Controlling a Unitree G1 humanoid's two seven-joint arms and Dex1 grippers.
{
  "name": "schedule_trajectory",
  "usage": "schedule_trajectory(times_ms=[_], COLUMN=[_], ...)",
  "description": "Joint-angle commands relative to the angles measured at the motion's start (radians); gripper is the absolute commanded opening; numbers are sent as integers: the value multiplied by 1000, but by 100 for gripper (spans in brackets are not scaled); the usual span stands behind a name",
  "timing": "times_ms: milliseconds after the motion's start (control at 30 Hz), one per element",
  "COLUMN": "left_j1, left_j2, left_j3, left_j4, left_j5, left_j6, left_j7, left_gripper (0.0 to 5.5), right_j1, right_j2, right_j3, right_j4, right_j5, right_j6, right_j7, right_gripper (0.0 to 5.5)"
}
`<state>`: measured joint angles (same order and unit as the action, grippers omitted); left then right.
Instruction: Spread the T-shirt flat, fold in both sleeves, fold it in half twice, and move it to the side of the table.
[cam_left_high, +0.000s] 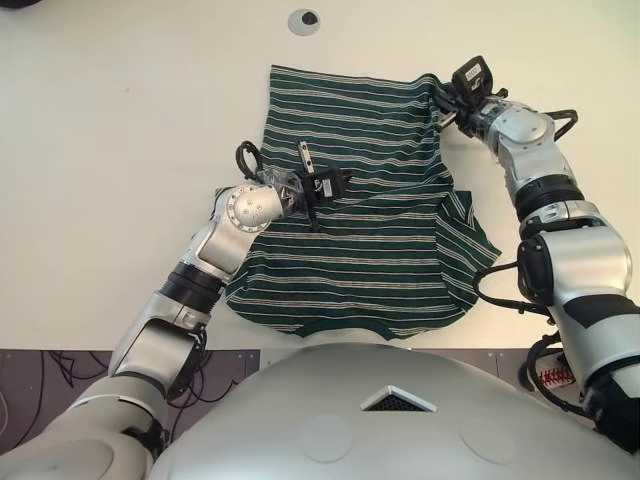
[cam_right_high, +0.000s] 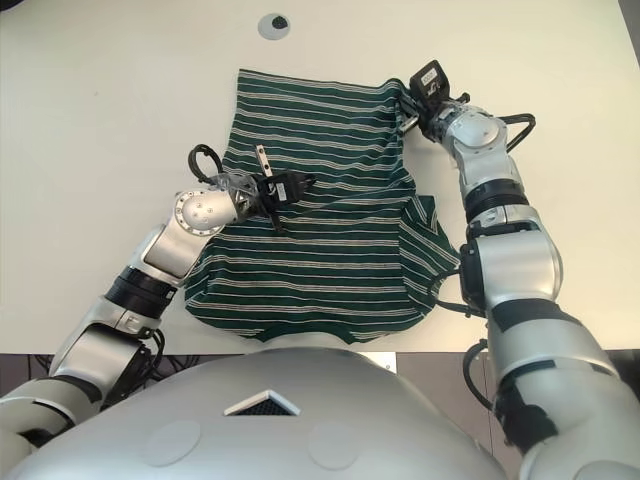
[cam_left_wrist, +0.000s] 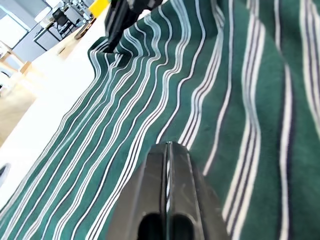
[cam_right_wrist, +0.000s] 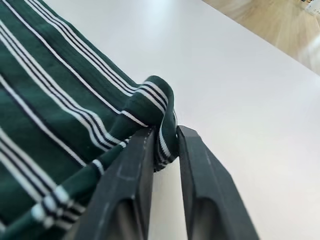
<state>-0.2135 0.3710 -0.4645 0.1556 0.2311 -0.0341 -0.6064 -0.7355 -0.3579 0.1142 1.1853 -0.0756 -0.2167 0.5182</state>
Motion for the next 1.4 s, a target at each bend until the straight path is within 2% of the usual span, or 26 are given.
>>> schedule_trajectory(times_ms=[33, 233, 333, 400, 467, 533, 633, 667, 800, 967, 1100, 1267, 1400], left_j1=[26, 29, 46, 68, 102, 143, 218, 251, 314, 401, 449, 451, 462], left_j2=[-13, -36, -41, -44, -48, -40, 17, 44, 124, 304, 410, 423, 434], left_j3=[21, 67, 95, 140, 205, 275, 365, 405, 549, 627, 628, 641, 602], left_j4=[68, 79, 63, 21, -47, -132, -226, -259, -347, -353, -319, -246, -179], left_j5=[7, -44, -68, -119, -213, -323, -453, -501, -680, -686, -656, -670, -636], left_j6=[45, 47, 48, 52, 85, 150, 251, 289, 452, 498, 448, 452, 410], left_j7=[33, 36, 44, 39, 16, -18, -77, -99, -155, -264, -380, -418, -463], left_gripper=[0, 0, 0, 0, 0, 0, 0, 0, 0, 0, 0, 52, 96], right_j1=[-8, -25, 1, 72, 213, 406, 656, 730, 899, 994, 1026, 1029, 1057], right_j2=[-20, -59, -61, -57, -48, -51, -78, -97, -146, -211, -227, -240, -239], right_j3=[-52, -264, -313, -318, -269, -173, -67, -43, -33, -44, -59, -76, -92], right_j4=[-9, -75, -171, -323, -569, -858, -1196, -1279, -1457, -1534, -1509, -1410, -1379], right_j5=[28, 216, 276, 308, 330, 322, 343, 340, 326, 274, 245, 219, 207], right_j6=[-43, -64, -60, -21, 82, 225, 412, 448, 552, 627, 634, 595, 555], right_j7=[12, 44, 73, 104, 152, 182, 195, 202, 207, 171, 150, 136, 122], right_gripper=[133, 133, 133, 133, 100, 63, 20, 2, 2, 2, 2, 0, 0])
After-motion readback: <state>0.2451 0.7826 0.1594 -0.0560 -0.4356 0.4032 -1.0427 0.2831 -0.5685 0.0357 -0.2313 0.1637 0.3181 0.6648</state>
